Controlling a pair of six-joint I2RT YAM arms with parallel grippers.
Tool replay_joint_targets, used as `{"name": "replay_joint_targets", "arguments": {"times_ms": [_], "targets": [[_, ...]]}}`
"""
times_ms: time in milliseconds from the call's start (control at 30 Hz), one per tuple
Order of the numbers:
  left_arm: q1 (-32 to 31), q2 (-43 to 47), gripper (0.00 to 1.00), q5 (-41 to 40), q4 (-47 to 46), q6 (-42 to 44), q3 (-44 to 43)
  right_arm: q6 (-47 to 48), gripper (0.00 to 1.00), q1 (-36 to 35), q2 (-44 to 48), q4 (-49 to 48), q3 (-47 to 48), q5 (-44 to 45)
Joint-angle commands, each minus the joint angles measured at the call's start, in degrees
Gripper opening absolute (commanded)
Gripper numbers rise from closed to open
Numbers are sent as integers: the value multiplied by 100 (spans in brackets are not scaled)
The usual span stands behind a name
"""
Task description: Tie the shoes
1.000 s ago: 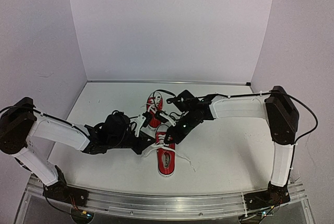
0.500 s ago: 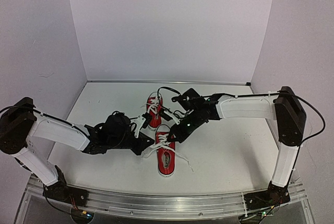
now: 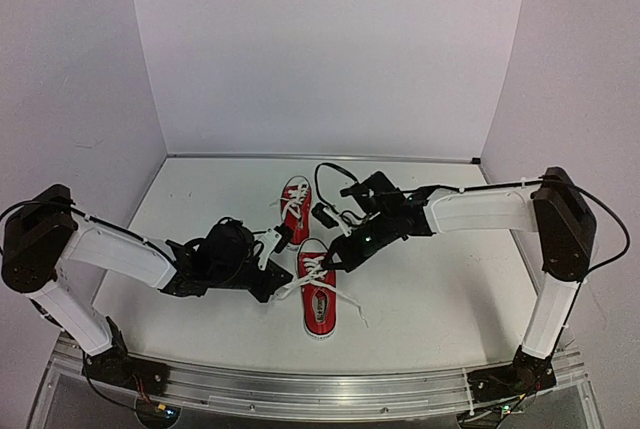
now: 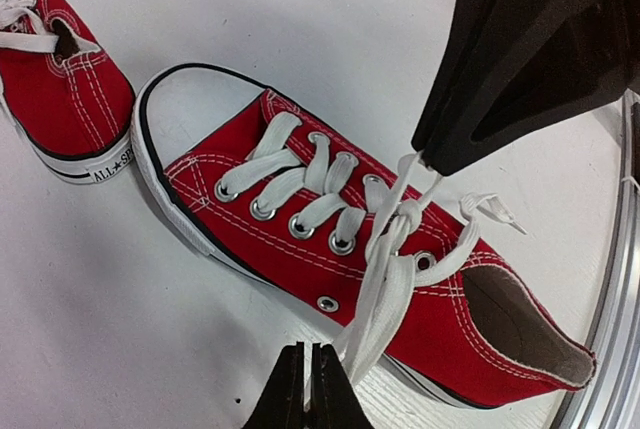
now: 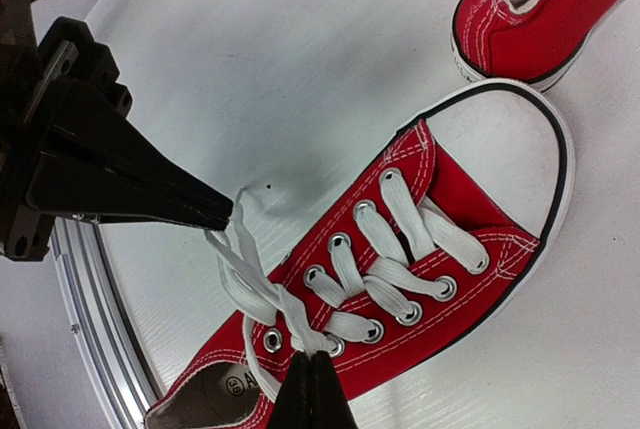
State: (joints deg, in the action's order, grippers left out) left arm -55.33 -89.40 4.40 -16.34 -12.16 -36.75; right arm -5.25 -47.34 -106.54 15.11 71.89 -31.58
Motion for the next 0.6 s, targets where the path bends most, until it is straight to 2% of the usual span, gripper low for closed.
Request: {"name": "replay_joint_targets", "arguments": {"times_ms": [0,100,233,400,567], "targets": [[22,423,13,113,96,741,-240,-204,0,30,222,-397,-131,-264],[21,879,28,19,216,1165,-220,-244,0,29,244,-441,-171,-312],[19,1443,40,-152,310,1817,-104,-289,0,28,248,-474,-193,-347],[-5,1885,41,365,401,2993,-34,-341,0,30,237,-514,-230,-349],[-57,1530,34,701,924,4021,-522,-439,0,29,232,-597,-258,-393]]}}
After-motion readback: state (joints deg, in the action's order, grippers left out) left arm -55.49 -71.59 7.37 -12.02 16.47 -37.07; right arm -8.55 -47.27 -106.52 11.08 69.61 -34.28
